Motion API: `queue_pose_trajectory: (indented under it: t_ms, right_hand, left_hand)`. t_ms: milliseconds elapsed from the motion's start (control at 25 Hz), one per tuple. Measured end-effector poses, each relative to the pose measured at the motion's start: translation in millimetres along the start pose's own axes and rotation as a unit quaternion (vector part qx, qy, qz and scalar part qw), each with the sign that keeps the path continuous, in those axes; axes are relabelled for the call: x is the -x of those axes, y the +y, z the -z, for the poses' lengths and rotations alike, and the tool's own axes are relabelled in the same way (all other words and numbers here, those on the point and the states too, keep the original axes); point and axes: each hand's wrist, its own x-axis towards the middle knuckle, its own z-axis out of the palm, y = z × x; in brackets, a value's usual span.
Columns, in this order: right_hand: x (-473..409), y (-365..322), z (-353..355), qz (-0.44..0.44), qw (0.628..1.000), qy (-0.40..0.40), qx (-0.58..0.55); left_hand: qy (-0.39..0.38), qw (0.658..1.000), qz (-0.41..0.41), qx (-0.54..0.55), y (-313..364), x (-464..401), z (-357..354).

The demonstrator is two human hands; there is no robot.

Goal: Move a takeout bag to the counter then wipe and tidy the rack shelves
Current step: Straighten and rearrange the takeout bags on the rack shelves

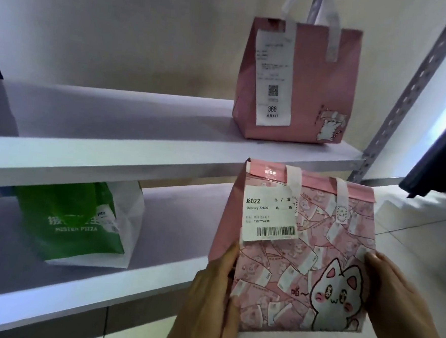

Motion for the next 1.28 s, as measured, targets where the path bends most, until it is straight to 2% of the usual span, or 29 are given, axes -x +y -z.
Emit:
queue_pose_trajectory:
  t_ms: [200, 360, 480, 600, 800, 1000, 1160, 1280]
  right_hand:
    - [12, -63, 5, 0.042, 0.998, 0.009, -0.039]
    - [27, -120, -8, 0.077, 0.995, -0.024, -0.057]
    - [33, -155, -38, 0.119, 0.99, -0.044, -0.063]
    - [34, -177, -84, 0.159, 0.984, -0.058, -0.058]
    - [30, -178, -167, 0.171, 0.981, -0.083, -0.047]
    - [29, -174, -223, 0.214, 0.965, -0.147, -0.022]
    - [31, -167, -253, 0.248, 0.951, -0.184, -0.015]
    - [21, -158, -265, 0.261, 0.95, -0.172, 0.023]
  left_hand:
    - [0.022, 0.996, -0.085, 0.008, 47, -19, 25]
    - [0.11, 0.979, -0.171, 0.002, 74, -32, 55]
    - [0.167, 0.967, -0.193, 0.0, 83, -48, 81]
    - [0.229, 0.961, -0.154, 0.021, 85, -63, 100]
    - [0.311, 0.944, -0.07, 0.085, 64, -76, 135]
    - [0.375, 0.925, -0.021, 0.06, 45, -79, 166]
    - [0.382, 0.924, 0.001, 0.03, 41, -79, 180]
    - [0.37, 0.929, 0.017, 0.002, 39, -82, 184]
